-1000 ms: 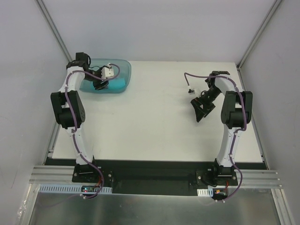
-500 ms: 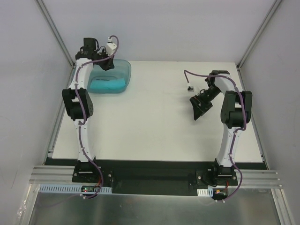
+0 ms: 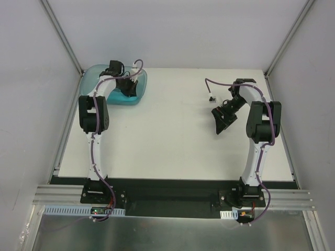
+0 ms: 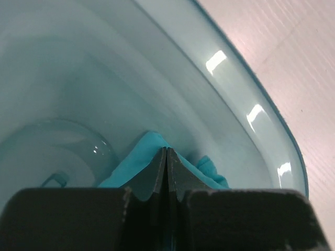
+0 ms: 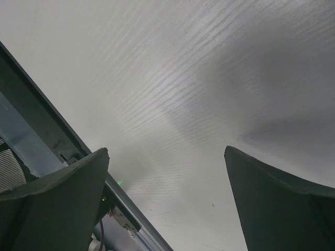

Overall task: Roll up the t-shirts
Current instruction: Reset both arms

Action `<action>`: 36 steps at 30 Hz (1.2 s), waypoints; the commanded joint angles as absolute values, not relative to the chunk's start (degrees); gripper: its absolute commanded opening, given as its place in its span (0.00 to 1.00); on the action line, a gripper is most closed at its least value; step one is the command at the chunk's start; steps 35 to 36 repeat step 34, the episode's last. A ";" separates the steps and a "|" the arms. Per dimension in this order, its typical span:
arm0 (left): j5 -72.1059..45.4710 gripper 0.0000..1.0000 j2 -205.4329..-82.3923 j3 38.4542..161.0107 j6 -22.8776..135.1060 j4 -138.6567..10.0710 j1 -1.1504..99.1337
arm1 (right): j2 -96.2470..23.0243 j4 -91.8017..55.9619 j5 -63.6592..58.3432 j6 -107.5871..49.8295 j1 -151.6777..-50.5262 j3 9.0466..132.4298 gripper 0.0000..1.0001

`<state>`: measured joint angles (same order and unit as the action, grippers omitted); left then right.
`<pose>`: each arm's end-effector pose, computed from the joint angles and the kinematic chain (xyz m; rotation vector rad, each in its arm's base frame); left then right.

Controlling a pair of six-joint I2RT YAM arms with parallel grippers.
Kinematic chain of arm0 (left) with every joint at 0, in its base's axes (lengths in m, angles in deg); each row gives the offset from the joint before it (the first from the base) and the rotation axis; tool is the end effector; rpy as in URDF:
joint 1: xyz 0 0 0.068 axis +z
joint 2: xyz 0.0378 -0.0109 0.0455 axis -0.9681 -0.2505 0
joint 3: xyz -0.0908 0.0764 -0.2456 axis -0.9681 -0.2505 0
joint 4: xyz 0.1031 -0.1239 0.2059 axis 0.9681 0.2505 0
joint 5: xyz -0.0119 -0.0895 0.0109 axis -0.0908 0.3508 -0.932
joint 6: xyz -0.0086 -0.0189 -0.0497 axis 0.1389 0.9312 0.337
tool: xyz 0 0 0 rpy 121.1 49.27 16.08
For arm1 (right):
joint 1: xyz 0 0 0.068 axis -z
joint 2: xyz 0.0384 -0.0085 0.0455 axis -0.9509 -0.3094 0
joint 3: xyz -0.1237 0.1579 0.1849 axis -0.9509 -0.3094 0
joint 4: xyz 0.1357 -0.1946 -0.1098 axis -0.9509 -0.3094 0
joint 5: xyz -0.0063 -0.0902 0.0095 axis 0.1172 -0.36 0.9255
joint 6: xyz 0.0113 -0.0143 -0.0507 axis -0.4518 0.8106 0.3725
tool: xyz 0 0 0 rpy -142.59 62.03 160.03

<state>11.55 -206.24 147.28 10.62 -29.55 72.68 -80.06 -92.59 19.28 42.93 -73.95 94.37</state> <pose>0.5312 -0.0456 0.1920 0.9575 2.1073 -0.4389 0.3968 0.0313 0.1775 -1.5514 2.4739 0.7978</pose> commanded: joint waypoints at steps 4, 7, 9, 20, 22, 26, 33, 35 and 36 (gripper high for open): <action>15.69 0.01 -195.60 136.81 7.44 -28.61 73.73 | -78.58 -109.43 19.85 42.98 -74.70 95.82 0.96; 16.48 0.12 -196.12 140.67 9.11 -28.61 73.73 | -78.93 -109.43 20.02 42.97 -74.61 97.67 0.96; 16.83 0.27 -195.95 144.62 9.99 -28.53 73.65 | -78.40 -109.00 20.29 43.24 -74.61 100.12 0.96; 18.33 0.99 -185.50 151.76 13.42 -29.14 71.63 | -64.70 -93.94 23.38 26.36 -75.57 110.69 0.96; 16.05 0.99 -182.86 150.53 15.17 -29.23 70.23 | -61.80 -87.41 15.86 18.49 -76.37 108.24 0.96; 12.78 0.99 -177.33 146.23 19.65 -29.23 67.59 | -53.55 -75.96 5.35 8.70 -81.19 103.48 0.96; 11.91 0.99 -171.52 135.86 21.33 -29.23 61.35 | -47.20 -69.89 2.97 10.46 -86.39 95.30 0.96; 11.39 0.99 -171.08 135.32 21.33 -29.23 60.64 | -47.29 -69.97 4.54 9.76 -86.56 95.65 0.96; 11.39 0.99 -171.08 135.32 21.33 -29.23 60.64 | -47.29 -69.97 4.54 9.76 -86.56 95.65 0.96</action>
